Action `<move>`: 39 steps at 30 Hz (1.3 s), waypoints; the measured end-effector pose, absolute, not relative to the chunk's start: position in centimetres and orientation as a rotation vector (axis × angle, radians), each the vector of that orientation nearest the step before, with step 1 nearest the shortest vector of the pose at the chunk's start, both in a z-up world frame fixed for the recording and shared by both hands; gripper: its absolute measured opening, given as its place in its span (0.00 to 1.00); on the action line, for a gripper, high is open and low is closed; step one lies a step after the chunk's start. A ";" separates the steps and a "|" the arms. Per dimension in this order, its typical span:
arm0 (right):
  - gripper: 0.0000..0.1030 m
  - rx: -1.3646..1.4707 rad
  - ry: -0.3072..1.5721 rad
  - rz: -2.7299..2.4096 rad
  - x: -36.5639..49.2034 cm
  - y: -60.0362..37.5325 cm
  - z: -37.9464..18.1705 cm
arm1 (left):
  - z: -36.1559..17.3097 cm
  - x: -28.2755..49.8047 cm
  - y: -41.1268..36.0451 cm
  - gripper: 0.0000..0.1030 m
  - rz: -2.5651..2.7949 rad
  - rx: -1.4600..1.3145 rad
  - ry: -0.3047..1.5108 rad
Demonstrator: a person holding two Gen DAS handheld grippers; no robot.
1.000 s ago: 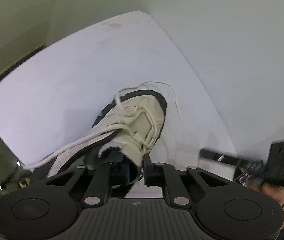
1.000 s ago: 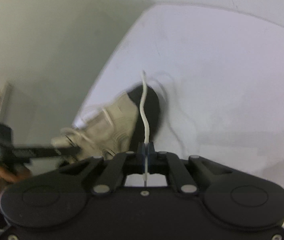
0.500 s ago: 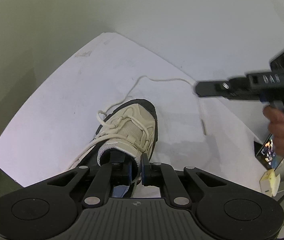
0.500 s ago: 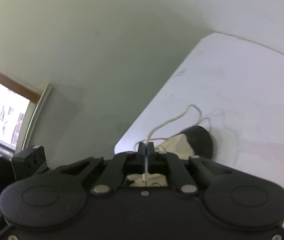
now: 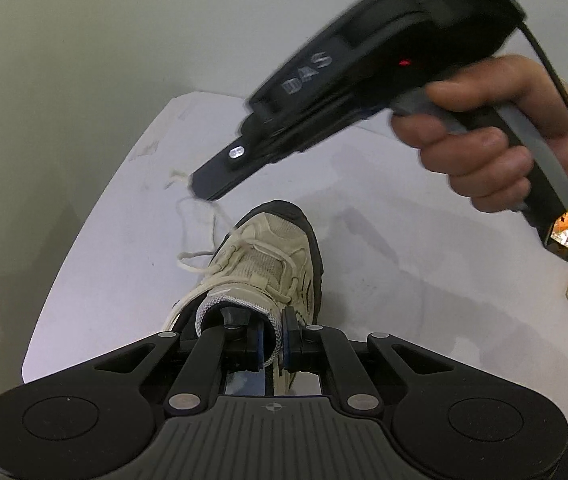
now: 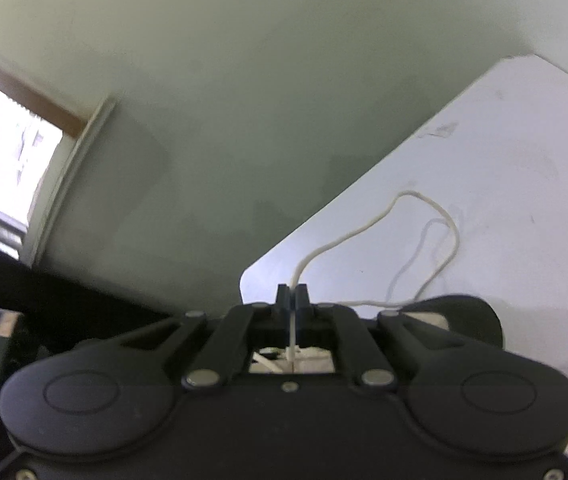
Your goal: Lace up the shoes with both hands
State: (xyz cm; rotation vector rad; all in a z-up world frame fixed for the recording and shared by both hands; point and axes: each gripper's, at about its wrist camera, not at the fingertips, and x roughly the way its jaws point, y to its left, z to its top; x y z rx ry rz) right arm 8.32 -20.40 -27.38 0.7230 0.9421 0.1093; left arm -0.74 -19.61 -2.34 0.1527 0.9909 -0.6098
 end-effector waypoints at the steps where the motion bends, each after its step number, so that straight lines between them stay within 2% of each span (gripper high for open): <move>1: 0.00 0.705 0.951 0.113 8.6 -20.2 -27.3 | -2.4 -0.8 -19.6 0.05 -0.609 0.155 0.989; 20: 0.00 0.334 1.130 0.250 10.5 -15.7 -26.2 | -2.8 -0.9 -20.1 0.05 -0.596 0.145 0.990; 32: 0.00 0.283 1.130 0.218 9.7 -15.7 -26.5 | -2.9 -0.8 -20.3 0.05 -0.590 0.126 0.996; 33: 0.00 0.277 1.134 0.216 9.7 -15.7 -26.6 | -2.6 -0.9 -19.3 0.05 -0.612 0.140 0.995; 35: 0.00 0.264 1.135 0.207 10.0 -15.4 -26.6 | -0.6 -2.0 -12.4 0.05 -0.774 0.244 0.989; 39: 0.00 0.285 1.138 0.236 10.6 -15.2 -26.3 | -0.7 -1.9 -12.5 0.05 -0.780 0.247 0.992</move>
